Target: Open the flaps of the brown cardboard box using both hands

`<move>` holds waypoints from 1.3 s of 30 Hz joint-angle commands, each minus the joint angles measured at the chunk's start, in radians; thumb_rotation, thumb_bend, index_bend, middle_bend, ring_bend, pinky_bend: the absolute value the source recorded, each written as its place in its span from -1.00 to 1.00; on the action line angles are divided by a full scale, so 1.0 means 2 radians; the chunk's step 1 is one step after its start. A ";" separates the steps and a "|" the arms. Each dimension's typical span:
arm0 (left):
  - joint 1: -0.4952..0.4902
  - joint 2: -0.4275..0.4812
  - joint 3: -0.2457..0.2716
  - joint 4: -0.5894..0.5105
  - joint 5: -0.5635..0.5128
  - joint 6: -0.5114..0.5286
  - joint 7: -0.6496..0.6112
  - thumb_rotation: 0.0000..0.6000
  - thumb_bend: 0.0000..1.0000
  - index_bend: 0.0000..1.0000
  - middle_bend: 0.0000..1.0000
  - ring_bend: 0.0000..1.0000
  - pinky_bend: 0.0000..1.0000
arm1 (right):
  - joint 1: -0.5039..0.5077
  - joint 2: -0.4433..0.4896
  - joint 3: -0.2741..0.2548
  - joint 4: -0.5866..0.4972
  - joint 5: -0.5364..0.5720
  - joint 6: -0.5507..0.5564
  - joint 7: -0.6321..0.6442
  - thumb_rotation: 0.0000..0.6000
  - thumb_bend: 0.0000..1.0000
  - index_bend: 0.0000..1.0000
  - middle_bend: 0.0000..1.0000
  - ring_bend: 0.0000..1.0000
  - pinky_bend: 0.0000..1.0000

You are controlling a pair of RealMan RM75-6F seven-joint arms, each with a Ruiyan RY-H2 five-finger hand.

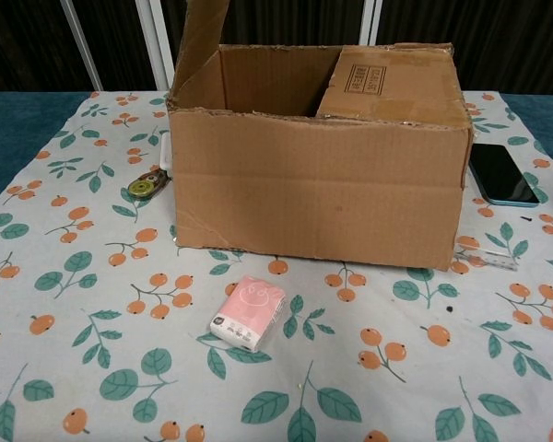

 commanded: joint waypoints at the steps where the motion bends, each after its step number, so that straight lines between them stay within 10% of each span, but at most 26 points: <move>1: 0.017 0.032 0.006 -0.017 0.007 0.010 -0.001 1.00 0.26 -0.48 -0.07 -0.38 -0.27 | 0.000 0.000 0.000 -0.001 -0.001 -0.001 0.000 1.00 -0.44 -1.00 -1.00 -1.00 -0.58; 22: 0.174 0.098 0.042 -0.045 0.011 0.107 -0.046 1.00 0.12 -0.55 -0.20 -0.45 -0.33 | -0.001 0.000 -0.001 -0.004 -0.005 0.000 -0.009 1.00 -0.44 -1.00 -1.00 -1.00 -0.58; 29: 0.294 0.063 0.038 -0.090 -0.022 0.269 -0.095 1.00 -0.60 -0.95 -0.95 -0.98 -0.80 | 0.000 -0.002 -0.001 0.000 -0.007 0.001 -0.018 1.00 -0.44 -1.00 -1.00 -1.00 -0.58; 39: 0.462 -0.023 0.058 -0.124 -0.025 0.487 -0.120 1.00 -0.75 -1.00 -1.00 -1.00 -0.94 | 0.002 -0.002 -0.002 0.001 -0.011 0.005 -0.047 1.00 -0.44 -1.00 -1.00 -1.00 -0.58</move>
